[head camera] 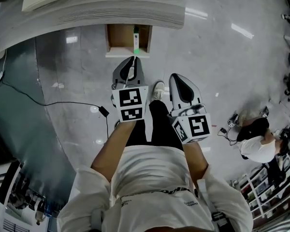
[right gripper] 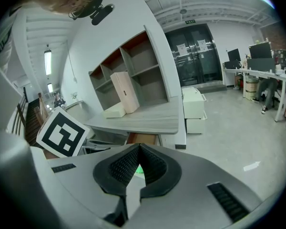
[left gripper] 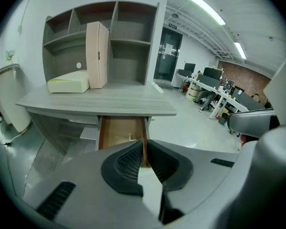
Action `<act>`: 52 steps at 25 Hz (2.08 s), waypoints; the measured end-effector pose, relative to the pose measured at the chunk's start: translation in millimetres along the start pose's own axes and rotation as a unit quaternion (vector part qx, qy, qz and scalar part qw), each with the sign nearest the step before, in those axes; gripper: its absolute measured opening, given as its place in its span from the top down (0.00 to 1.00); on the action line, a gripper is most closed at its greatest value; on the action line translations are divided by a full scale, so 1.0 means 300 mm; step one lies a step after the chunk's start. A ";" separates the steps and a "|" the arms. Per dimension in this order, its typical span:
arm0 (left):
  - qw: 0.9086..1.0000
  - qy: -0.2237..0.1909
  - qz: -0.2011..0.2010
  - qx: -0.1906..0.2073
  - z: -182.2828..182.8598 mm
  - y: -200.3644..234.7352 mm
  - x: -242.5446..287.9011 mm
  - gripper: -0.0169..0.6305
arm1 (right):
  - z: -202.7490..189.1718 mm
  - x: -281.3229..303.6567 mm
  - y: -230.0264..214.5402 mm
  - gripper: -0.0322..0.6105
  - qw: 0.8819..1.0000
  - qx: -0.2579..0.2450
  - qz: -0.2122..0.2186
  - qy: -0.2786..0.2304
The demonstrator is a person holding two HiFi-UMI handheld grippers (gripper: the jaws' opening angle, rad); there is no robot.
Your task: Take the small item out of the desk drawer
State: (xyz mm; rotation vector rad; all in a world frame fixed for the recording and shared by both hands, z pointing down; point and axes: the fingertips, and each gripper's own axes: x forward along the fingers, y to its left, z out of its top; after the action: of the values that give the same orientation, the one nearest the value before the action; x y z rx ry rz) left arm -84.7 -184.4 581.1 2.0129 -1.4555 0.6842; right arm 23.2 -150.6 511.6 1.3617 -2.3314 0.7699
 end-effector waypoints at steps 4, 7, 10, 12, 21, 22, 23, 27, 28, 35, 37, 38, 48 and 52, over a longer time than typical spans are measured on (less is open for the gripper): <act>1.000 0.016 0.009 -0.012 -0.045 0.034 0.049 0.86 | -0.039 0.018 -0.001 0.90 1.000 0.004 0.004 0.007; 1.000 0.020 0.015 -0.017 -0.060 0.051 0.080 0.85 | -0.070 0.030 -0.008 0.90 1.000 0.008 0.004 0.013; 0.999 0.025 0.015 -0.019 -0.075 0.060 0.113 0.82 | -0.090 0.043 -0.015 0.90 1.000 0.009 0.003 0.016; 0.999 0.030 0.016 -0.024 -0.089 0.069 0.133 0.82 | -0.098 0.047 -0.018 0.90 1.000 0.010 0.001 0.017; 0.998 0.059 0.023 -0.027 -0.183 0.091 0.240 0.77 | -0.146 0.066 -0.047 0.90 0.999 0.016 -0.005 0.028; 0.997 0.061 0.023 -0.028 -0.190 0.093 0.251 0.77 | -0.152 0.070 -0.048 0.90 0.999 0.018 -0.005 0.029; 0.997 0.064 0.023 -0.030 -0.195 0.096 0.263 0.76 | -0.158 0.074 -0.048 0.90 0.999 0.019 -0.005 0.030; 0.997 0.070 0.021 -0.036 -0.206 0.098 0.302 0.75 | -0.181 0.090 -0.043 0.90 0.999 0.002 -0.007 0.039; 0.997 0.072 0.020 -0.036 -0.206 0.096 0.311 0.75 | -0.185 0.093 -0.040 0.90 0.999 -0.007 -0.007 0.040; 0.995 0.090 0.024 -0.032 -0.251 0.090 0.371 0.74 | -0.202 0.114 -0.029 0.90 0.999 -0.001 -0.005 0.043; 0.994 0.095 0.027 -0.035 -0.260 0.092 0.384 0.74 | -0.202 0.116 -0.034 0.90 0.999 0.001 -0.006 0.044; 0.994 0.097 0.028 -0.036 -0.260 0.094 0.390 0.74 | -0.204 0.117 -0.037 0.90 0.999 0.001 -0.006 0.045; 0.990 0.117 0.048 -0.062 -0.279 0.115 0.451 0.79 | -0.236 0.116 -0.053 0.90 0.998 0.006 -0.011 0.057; 0.989 0.125 0.047 -0.072 -0.286 0.112 0.461 0.79 | -0.235 0.114 -0.052 0.90 0.998 0.007 -0.010 0.058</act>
State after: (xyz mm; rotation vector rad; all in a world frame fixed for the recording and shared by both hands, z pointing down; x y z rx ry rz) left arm -84.7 -226.3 742.0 1.6928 -1.4141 0.8150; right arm 21.2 -138.1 590.3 1.3080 -2.2240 0.8380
